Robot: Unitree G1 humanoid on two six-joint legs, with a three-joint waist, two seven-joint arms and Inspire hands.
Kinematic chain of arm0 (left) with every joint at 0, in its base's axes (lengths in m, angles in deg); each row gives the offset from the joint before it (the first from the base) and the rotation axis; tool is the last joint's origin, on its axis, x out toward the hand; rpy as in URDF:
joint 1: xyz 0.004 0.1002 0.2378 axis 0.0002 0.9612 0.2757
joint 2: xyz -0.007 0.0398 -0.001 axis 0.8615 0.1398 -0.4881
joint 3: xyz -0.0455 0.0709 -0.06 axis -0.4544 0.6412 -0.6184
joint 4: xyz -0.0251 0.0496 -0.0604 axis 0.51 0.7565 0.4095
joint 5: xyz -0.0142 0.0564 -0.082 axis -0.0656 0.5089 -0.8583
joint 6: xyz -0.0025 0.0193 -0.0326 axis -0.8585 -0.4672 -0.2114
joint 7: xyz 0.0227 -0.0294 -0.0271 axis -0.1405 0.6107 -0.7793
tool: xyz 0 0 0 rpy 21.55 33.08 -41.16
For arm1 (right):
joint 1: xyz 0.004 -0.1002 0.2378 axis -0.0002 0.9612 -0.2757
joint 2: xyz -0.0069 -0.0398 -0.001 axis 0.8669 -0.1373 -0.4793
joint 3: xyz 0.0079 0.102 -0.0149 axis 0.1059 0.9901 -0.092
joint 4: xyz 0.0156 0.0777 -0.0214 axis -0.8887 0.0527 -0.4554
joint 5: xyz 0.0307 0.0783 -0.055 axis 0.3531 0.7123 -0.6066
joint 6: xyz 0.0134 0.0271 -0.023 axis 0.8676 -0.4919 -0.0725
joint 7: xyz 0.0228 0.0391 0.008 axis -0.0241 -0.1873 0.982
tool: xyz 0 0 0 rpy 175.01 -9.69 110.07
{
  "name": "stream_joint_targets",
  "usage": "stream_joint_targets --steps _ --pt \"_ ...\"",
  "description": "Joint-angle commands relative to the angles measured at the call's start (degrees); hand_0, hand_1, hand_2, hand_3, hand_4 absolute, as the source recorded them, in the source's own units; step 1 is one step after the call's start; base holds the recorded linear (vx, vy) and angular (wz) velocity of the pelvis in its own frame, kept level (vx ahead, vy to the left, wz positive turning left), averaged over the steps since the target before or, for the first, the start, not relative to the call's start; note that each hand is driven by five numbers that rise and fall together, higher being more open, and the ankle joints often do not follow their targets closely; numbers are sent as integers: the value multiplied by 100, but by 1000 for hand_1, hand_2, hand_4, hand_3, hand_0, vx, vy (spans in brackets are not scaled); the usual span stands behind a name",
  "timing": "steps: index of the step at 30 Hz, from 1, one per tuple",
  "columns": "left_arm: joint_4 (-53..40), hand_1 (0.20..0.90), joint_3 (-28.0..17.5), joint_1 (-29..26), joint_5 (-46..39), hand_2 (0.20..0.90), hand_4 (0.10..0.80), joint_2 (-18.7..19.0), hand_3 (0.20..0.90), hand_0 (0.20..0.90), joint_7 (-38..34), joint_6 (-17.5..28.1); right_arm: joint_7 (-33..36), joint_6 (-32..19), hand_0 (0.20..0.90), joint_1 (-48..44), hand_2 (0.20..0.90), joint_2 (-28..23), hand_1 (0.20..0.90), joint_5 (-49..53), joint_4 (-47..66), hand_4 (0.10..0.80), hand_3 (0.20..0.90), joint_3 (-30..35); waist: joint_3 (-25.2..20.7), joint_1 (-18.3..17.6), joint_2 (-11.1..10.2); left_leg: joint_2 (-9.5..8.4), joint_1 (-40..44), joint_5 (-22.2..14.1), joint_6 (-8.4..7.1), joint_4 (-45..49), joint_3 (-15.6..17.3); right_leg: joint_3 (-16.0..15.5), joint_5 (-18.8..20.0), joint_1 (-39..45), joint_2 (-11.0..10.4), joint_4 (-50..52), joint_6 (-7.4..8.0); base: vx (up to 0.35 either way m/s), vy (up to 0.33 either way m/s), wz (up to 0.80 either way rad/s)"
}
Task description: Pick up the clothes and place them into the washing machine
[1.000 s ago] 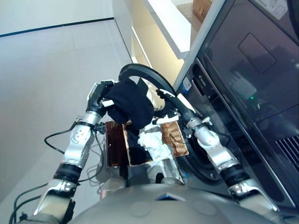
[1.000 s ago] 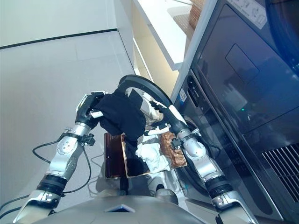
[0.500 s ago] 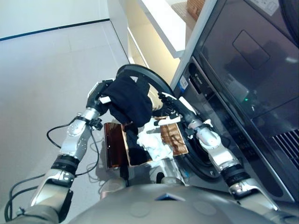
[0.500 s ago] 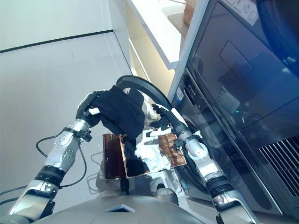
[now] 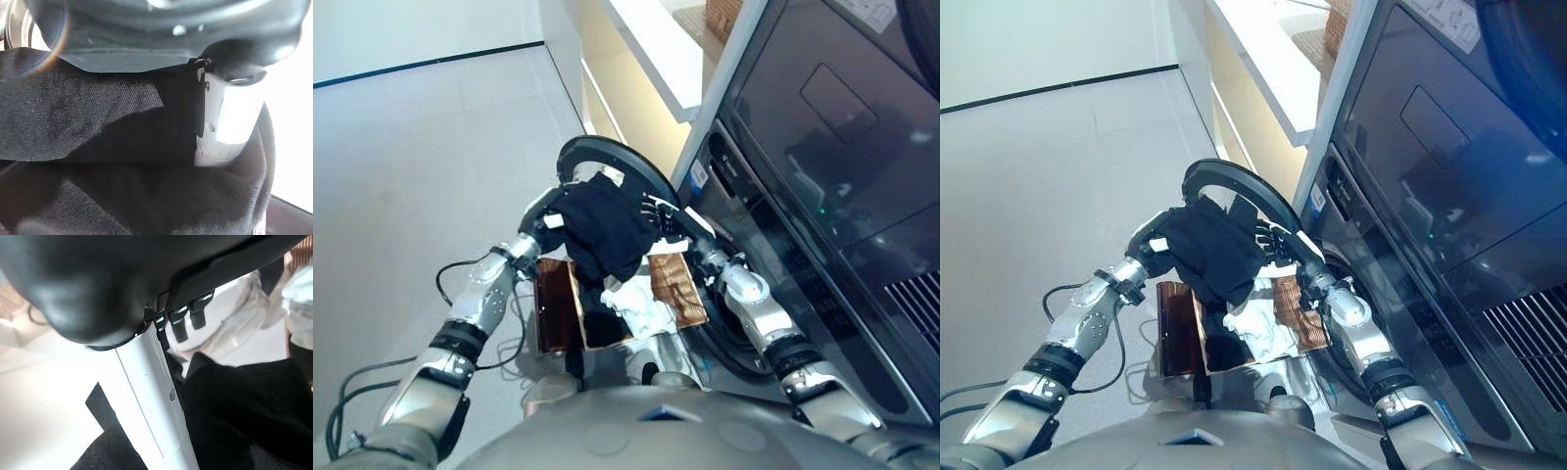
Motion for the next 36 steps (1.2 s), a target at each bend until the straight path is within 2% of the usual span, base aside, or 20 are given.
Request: stream_joint_targets --steps 1,11,36 --pt "286 200 -14 -987 -501 200 300 -171 200 200 387 355 -87 -352 900 -671 900 215 900 468 -50 800 900 -35 -596 113 -61 67 351 -482 -409 -10 -44 30 531 -726 -222 329 164 0 0 0" --pt "389 200 160 -1080 -374 200 300 -366 200 200 481 347 -483 -206 900 -836 900 428 900 1054 -288 800 900 -286 -576 135 -59 76 339 -475 -419 -5 -56 0 516 -720 -222 320 156 0 0 0" --pt "676 200 19 -1280 -54 200 300 -437 200 200 628 390 -1152 62 900 -927 900 488 900 1126 -388 800 900 -712 -612 165 -79 70 343 -473 -429 -17 -79 -47 515 -689 -233 303 153 0 0 0"
